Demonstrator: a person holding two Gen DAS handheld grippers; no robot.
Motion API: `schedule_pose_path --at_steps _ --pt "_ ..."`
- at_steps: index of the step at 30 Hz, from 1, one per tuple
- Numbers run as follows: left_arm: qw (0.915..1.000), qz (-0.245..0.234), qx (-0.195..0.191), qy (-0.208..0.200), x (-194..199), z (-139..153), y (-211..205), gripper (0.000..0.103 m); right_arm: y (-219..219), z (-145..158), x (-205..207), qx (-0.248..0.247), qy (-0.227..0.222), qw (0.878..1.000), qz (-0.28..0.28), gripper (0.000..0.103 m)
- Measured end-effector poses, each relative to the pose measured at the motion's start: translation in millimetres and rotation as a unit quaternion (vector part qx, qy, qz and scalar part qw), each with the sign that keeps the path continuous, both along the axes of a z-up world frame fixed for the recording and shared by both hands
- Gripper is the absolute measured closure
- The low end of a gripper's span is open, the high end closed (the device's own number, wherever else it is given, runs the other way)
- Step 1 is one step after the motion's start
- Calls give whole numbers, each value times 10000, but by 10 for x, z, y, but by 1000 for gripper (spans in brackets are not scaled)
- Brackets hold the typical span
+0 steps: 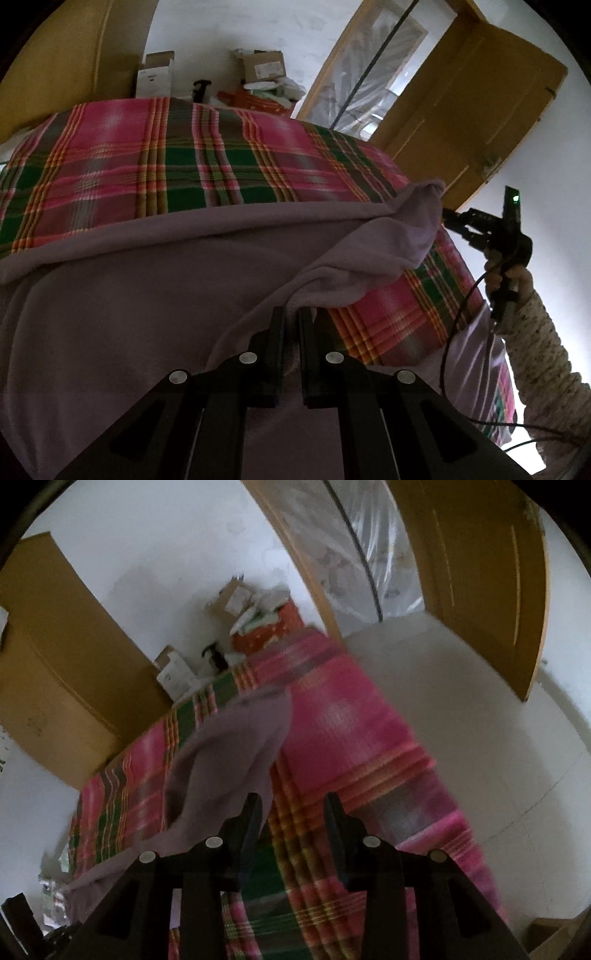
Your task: Fold clothes
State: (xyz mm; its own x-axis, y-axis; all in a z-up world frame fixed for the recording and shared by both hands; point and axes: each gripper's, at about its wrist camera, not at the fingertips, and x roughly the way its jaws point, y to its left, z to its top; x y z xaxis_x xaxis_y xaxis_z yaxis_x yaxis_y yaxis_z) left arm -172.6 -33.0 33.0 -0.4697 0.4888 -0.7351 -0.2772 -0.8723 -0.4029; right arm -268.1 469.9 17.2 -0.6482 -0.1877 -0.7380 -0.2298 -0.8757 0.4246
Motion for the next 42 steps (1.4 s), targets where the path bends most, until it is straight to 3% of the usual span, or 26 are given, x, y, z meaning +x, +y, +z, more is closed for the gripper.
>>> schedule_pose_path --at_steps 5,12,18,23,28,34,40,42 --pt "9999 122 12 6 -9 -5 -57 96 -362 -1 -287 86 11 9994 335 68" --pt "9991 412 114 -70 -47 -46 -196 96 -700 114 -675 -166 -8 9958 898 68" --pt "9983 559 149 -121 -68 -80 -268 96 -481 234 -431 -405 318 9972 547 68" --pt "9980 574 213 -158 -76 -110 -270 96 -376 155 -340 -375 137 9984 409 66" --pt "9979 557 213 -241 -69 -152 -266 96 -534 51 -477 -913 98 9936 665 66" --pt "9980 531 226 -262 -80 -170 -261 96 -664 -122 -653 -1181 -194 9909 610 66" --pt "9980 516 222 -280 -79 -187 -268 96 -682 -103 -801 -1053 -167 9932 461 84" --pt "9980 518 227 -294 -77 -194 -266 96 -688 -116 -839 -952 -236 9943 429 99"
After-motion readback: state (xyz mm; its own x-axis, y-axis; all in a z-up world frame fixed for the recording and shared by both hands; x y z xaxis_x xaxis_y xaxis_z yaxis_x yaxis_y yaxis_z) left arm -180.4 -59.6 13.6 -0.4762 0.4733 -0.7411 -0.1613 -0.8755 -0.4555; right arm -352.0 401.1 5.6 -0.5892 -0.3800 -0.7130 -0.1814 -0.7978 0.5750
